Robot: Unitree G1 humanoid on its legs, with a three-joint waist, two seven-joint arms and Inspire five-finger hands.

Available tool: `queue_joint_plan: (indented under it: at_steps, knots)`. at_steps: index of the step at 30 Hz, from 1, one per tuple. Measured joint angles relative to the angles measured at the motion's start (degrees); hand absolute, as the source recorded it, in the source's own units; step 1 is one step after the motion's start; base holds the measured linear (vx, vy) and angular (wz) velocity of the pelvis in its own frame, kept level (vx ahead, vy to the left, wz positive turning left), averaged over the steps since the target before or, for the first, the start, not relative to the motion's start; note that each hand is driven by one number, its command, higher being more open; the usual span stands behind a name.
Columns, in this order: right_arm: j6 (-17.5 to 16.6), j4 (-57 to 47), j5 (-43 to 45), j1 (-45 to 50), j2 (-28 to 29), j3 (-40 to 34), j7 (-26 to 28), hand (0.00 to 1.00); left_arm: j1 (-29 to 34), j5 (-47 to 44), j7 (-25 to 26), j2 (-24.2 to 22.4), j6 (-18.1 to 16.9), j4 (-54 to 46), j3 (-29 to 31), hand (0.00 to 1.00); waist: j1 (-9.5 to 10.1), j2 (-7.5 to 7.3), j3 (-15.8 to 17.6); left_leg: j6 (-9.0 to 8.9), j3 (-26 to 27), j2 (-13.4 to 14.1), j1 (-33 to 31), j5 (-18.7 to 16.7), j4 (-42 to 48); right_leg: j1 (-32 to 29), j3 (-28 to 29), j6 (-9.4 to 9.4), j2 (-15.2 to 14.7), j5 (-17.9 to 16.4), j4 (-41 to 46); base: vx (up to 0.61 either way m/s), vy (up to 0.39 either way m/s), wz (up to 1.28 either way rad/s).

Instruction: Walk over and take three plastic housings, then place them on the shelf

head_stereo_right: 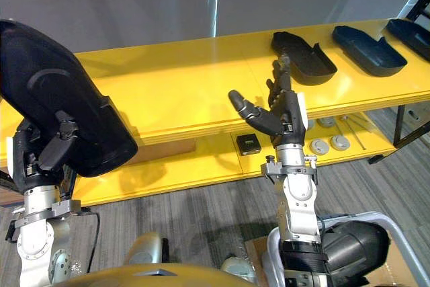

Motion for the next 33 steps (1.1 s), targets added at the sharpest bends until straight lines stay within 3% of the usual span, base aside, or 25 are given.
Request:
queue_joint_plan:
  at_steps: [2,3,4,6,7,10,12,15,21,23,24,26,29,33]
  knots:
    - [-0.7,0.2,-0.1,0.2,0.1,0.1,-1.6,1.0,-0.2,0.0,-0.6,-0.4,0.0,0.0,-0.7,0.0,-0.53,0.97,-0.5,-0.97,-0.3,0.9,0.5,4.0,-5.8,-0.2,0.4,2.15,-1.4,-0.8,1.4,0.17,0.31,-0.02]
    - [-1.0,0.2,-0.3,0.4,-0.5,0.4,-3.3,1.0,-0.2,-0.1,-0.9,-0.9,-0.1,0.0,-1.8,0.0,-0.27,2.75,-1.3,-1.82,-0.9,1.3,2.3,10.9,-10.3,-0.4,1.7,5.09,-1.8,-1.6,3.3,0.23,0.425,-0.39]
    - [-1.5,1.4,-0.1,0.5,0.9,0.8,-4.8,1.0,-1.1,0.1,-0.9,-0.5,-0.1,0.5,-2.3,0.0,0.02,1.45,-1.1,-3.78,0.2,-0.7,3.5,12.6,-8.8,-0.4,3.6,6.31,-4.6,-2.1,4.3,0.26,0.474,-0.57]
    - [-1.6,1.6,-0.4,0.6,2.1,2.8,-6.0,1.0,-1.8,0.3,-0.3,0.5,-0.2,0.0,-2.2,0.0,-0.12,-0.9,-1.2,-2.68,1.6,-3.1,3.8,10.0,-7.4,-0.3,5.0,6.88,-7.3,-1.4,3.1,0.2,0.327,-0.42]
    - [-1.7,1.6,-0.5,0.6,2.7,4.2,-6.2,1.0,-3.2,-0.4,-0.7,1.5,0.2,0.0,-2.2,0.0,-0.12,-2.12,-1.1,-1.62,3.4,-4.1,4.0,8.7,-6.6,-0.1,4.9,7.42,-8.8,0.8,2.0,0.13,0.208,-0.31]
    - [-1.7,1.3,-0.9,1.6,4.7,5.5,-6.1,1.0,-3.3,-2.6,-3.1,2.7,1.2,-0.3,-2.3,0.0,-0.08,-2.29,-1.2,-1.14,7.0,-4.2,7.6,8.4,-9.5,0.0,3.4,7.2,-9.0,5.5,0.4,0.09,0.173,-0.61]
    - [-1.7,1.3,-2.7,2.9,6.0,6.1,-7.3,1.0,-3.2,-2.7,-3.6,3.1,3.7,-2.0,-2.4,0.0,-0.23,-3.08,-1.7,-1.22,9.7,-4.1,9.5,8.3,-11.2,-0.3,2.6,6.9,-9.1,6.1,-0.6,0.04,0.058,-0.7]
    - [-1.3,0.3,-3.1,5.8,6.6,6.1,-8.6,1.0,-5.1,-3.6,-4.9,3.4,8.1,-3.8,-4.4,0.0,-1.99,-3.66,-2.1,-1.74,11.5,-3.5,9.6,8.1,-12.0,-0.5,1.4,7.13,-8.6,6.2,-3.3,0.01,-0.051,-0.37]
    - [1.2,-0.1,-4.7,10.4,6.3,4.2,-8.0,1.0,-12.1,-9.4,-5.6,5.0,20.4,-3.8,-9.3,0.0,-6.2,-2.62,-2.7,-3.25,14.7,-0.5,10.0,8.9,-13.4,-2.7,3.7,7.02,-5.8,7.1,-4.6,0.01,-0.06,-0.33]
    - [2.8,-1.8,-4.5,11.5,6.3,3.6,-7.0,1.0,-15.6,-11.6,-4.1,6.1,23.5,-2.7,-9.5,0.0,-6.69,-2.57,-2.7,-3.69,16.6,0.2,12.1,9.6,-15.3,-2.8,4.9,6.4,-4.9,7.7,-4.9,0.0,-0.047,-0.6]
    - [3.6,-5.9,-4.5,13.0,4.1,2.9,-3.3,1.0,-26.2,-14.0,3.2,8.9,25.6,8.4,-6.7,0.0,-8.35,-2.5,-2.8,-4.06,19.7,0.3,15.1,10.7,-18.6,-3.2,6.7,6.23,-4.3,8.5,-5.5,-0.04,-0.038,-0.68]
    - [3.6,-6.5,-4.5,13.6,4.2,3.0,-2.5,1.0,-27.6,-14.1,6.5,9.3,27.0,11.6,-4.7,0.0,-9.28,-2.5,-2.8,-4.17,20.4,0.3,15.7,11.5,-20.1,-3.6,7.2,5.98,-4.0,8.8,-5.7,-0.04,-0.031,-0.35]
    - [3.7,-6.5,-4.5,14.0,4.2,2.9,-2.5,1.0,-28.1,-15.4,7.7,9.7,28.0,13.8,-4.2,0.0,-9.59,-2.5,-2.8,-4.37,20.9,0.4,16.0,12.1,-21.1,-3.8,7.4,5.93,-3.6,9.0,-6.3,-0.01,-0.022,-0.07]
    - [4.7,-6.4,-4.5,13.9,4.2,5.9,-0.6,1.0,-36.4,-18.3,11.2,12.5,30.5,31.2,-0.6,0.0,-9.93,-2.02,-3.1,-4.7,23.7,0.7,18.5,12.5,-22.4,-3.9,10.0,5.88,-2.9,9.3,-6.3,-0.02,-0.014,-0.34]
